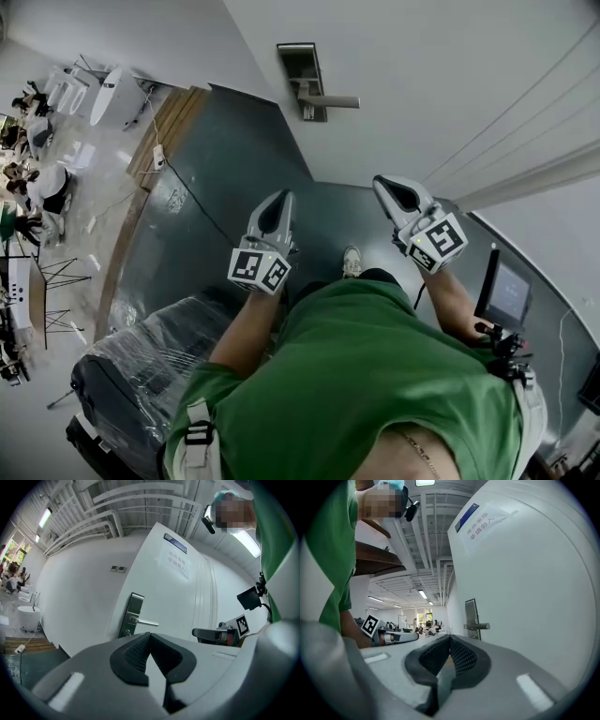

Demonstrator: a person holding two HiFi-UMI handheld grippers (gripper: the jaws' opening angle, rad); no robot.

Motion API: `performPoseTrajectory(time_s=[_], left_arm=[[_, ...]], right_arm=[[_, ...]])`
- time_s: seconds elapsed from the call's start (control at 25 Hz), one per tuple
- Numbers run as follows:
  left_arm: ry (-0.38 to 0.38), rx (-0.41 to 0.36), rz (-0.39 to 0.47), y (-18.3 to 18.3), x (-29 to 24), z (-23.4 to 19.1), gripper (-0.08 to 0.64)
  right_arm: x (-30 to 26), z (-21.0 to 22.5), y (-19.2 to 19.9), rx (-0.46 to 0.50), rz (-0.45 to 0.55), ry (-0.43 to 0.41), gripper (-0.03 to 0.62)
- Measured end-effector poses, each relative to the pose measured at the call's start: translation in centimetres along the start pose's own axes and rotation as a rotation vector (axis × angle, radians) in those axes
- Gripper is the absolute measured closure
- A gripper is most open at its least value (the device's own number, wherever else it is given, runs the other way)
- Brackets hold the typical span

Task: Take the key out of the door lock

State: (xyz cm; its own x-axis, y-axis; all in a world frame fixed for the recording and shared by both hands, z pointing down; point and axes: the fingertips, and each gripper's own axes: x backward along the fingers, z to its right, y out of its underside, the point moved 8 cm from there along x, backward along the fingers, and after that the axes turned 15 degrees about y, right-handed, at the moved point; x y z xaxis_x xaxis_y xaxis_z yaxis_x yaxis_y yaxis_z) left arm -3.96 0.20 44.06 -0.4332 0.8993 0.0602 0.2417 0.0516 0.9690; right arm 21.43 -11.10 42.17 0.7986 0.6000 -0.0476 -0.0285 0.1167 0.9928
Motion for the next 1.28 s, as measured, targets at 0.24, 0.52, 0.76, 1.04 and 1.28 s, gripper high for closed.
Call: performPoseTrajectory(time_s=[0.24,0.52,0.76,1.04,1.28], left_arm=[[-0.026,-0.009,0.025,0.2,0.3,-0.1,0.557],[-0.052,0.012,0.043,-0.4,1.0,-0.5,0.557],[-0.048,0.029,0.042,-0.6,0.1,-3.2,0.557],[0.019,0.04,0.035,-1.0,-1.8,-8.8,0.557],[0.081,0.05,0.022,-2.7,-2.9,-12.4,0.557]], right_arm=[[-0.2,0.0,-0.3,0.041,0.003,-0.032,0.589],[-1.5,-0.6,-1.5,0.085,-0.01,-0.066,0.589],[-3.9,-0.9,-1.3,0.088,-0.032,-0.061,0.589],[-8.2,-1.5,-1.1,0.099,-0.039,-0.009,0.589],[-10.6,-3.0,-1.9,0.095,-0.058,0.04,0.589]])
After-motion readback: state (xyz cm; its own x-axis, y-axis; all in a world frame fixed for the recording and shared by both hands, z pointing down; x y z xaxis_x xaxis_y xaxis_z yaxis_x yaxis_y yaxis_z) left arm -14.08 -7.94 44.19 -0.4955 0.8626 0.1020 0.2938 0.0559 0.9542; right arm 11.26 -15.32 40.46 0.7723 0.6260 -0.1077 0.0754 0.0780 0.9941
